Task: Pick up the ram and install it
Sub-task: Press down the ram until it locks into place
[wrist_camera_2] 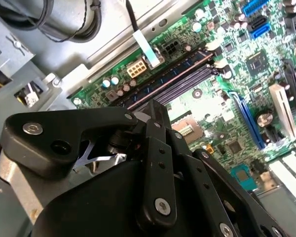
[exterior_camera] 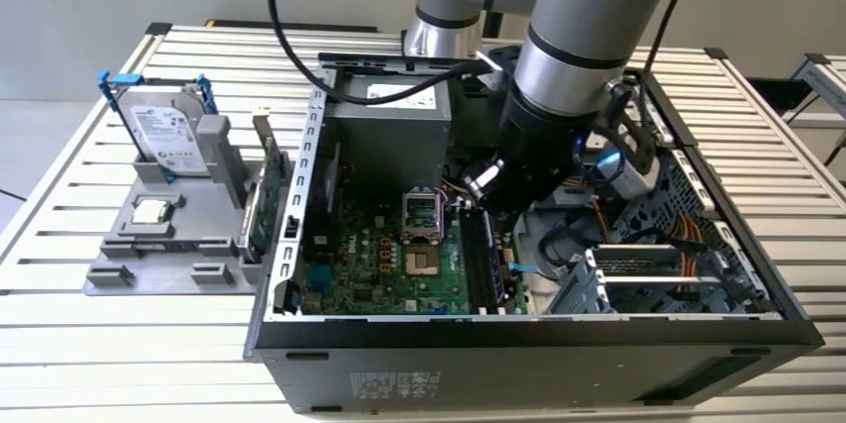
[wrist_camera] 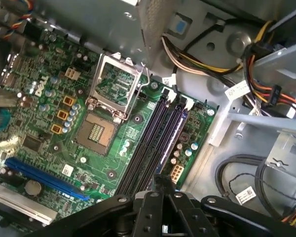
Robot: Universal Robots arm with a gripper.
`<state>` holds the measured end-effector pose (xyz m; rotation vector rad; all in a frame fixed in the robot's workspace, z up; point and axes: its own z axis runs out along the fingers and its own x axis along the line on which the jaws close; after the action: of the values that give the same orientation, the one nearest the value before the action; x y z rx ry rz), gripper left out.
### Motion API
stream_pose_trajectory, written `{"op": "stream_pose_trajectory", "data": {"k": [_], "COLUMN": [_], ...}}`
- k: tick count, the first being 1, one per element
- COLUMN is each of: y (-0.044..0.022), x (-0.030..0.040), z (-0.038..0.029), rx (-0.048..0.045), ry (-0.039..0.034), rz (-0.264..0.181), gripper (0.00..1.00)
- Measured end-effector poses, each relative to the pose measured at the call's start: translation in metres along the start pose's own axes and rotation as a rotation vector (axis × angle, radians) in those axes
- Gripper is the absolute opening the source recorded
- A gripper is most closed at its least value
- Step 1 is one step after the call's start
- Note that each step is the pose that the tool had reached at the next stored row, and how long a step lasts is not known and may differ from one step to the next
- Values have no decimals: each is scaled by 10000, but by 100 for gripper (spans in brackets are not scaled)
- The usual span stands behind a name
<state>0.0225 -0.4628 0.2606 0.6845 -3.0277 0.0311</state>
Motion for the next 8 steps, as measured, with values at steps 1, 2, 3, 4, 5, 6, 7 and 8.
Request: {"op": "stream_pose_trajectory", "data": {"k": [1, 2, 3, 4, 5, 6, 7, 8], "y": [1, 3, 4, 6, 7, 9, 11, 12], "x": [0, -1, -2, -3, -3, -4, -5, -6], "z": [0, 1, 2, 3, 4, 5, 7, 9], "rx": [7, 14, 20, 27, 34, 39, 44, 51], "ry": [-1, -2, -4, -5, -7, -9, -11, -13], "rz": [-153, -307, -465, -616, -762, -906, -1057, -1221], "gripper": [0, 0, 0, 0, 0, 0, 0, 0]}}
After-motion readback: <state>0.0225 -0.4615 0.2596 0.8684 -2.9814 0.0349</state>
